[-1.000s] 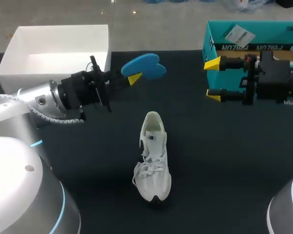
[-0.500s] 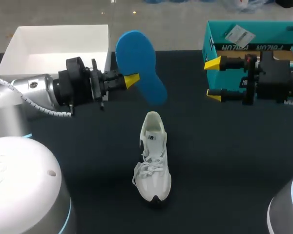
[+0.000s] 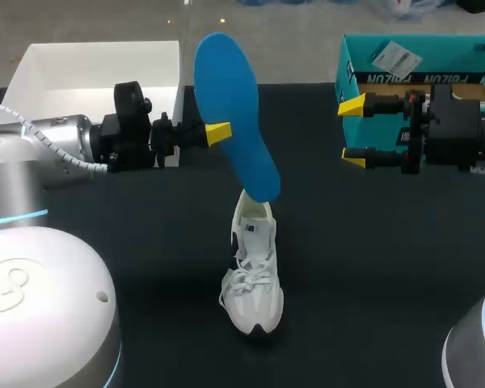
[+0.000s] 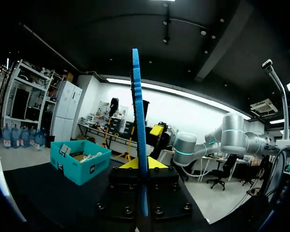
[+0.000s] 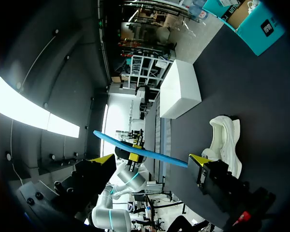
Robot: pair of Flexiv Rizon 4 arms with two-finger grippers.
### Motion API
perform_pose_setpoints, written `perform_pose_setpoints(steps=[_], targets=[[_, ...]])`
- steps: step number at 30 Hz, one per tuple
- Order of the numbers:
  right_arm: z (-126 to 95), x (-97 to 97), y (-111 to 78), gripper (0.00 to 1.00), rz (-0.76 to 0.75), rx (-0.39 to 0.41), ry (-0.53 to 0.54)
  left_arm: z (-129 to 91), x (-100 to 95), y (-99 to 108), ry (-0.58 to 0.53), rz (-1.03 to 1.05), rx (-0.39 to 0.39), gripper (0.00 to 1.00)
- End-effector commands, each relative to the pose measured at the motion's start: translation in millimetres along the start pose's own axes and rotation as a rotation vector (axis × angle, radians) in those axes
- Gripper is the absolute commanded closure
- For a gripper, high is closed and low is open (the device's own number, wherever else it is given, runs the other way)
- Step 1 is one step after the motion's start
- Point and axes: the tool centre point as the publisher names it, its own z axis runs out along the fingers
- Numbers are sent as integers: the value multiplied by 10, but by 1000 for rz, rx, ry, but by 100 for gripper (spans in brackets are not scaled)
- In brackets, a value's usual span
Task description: Take the shoe out of the shoebox, open the shoe tongue, remove and reinsert the insole, then place the shoe into the shoebox
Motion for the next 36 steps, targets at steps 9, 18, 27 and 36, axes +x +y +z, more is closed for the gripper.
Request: perform_pose_setpoints(steps=[9,18,27,36], targets=[[16,-4,-11,0,1,-3,-1,-30,-61,78,114,-471,-105,100],[16,-4,-11,0,1,-3,-1,-30,-61,78,114,-471,-105,100],[16,-4,-11,0,1,-3,-1,6,-79,181,117,-714,-92,100],[16,-4,-11,0,1,-3,-1,0,-32,243,161,-776,-139,100]])
